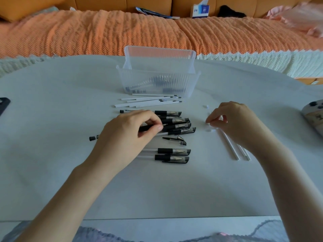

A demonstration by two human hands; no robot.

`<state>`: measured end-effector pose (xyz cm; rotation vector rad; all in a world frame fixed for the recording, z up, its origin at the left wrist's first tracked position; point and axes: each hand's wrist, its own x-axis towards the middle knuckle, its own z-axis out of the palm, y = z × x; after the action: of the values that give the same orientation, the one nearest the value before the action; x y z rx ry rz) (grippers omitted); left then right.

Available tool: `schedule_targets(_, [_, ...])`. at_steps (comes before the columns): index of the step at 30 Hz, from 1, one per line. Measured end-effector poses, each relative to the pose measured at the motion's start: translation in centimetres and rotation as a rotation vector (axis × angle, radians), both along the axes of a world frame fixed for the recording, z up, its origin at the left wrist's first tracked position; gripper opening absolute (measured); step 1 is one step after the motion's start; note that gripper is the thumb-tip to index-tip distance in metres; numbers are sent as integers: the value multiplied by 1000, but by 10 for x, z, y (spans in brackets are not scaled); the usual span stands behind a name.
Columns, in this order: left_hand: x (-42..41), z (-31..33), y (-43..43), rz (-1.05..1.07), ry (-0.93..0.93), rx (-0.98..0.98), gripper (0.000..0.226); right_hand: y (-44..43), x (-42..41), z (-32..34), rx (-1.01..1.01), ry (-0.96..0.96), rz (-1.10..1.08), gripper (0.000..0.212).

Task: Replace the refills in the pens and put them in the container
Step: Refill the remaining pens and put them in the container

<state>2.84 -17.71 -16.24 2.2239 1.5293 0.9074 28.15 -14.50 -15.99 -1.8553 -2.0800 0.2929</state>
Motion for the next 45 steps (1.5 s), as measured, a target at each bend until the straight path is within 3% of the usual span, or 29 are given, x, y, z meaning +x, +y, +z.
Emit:
schedule_targets(8, [-3, 1, 0, -10, -15, -5, 6, -8, -6, 14, 60, 107, 52, 12])
schedule_targets(13, [-3, 1, 0, -13, -15, -12, 6, -18, -30, 15, -50, 201, 203, 10])
schedule_targets(23, [-3, 0, 0, -17, -22, -14, 6, -24, -49, 6, -78, -14, 178, 4])
schedule_targets(29, [-3, -1, -1, -17, -42, -20, 11, -25, -52, 5, -93, -46, 198, 7])
schedule_targets(45, [-2, -1, -1, -29, -17, -20, 6, -23, -50, 0, -159, 157, 230, 7])
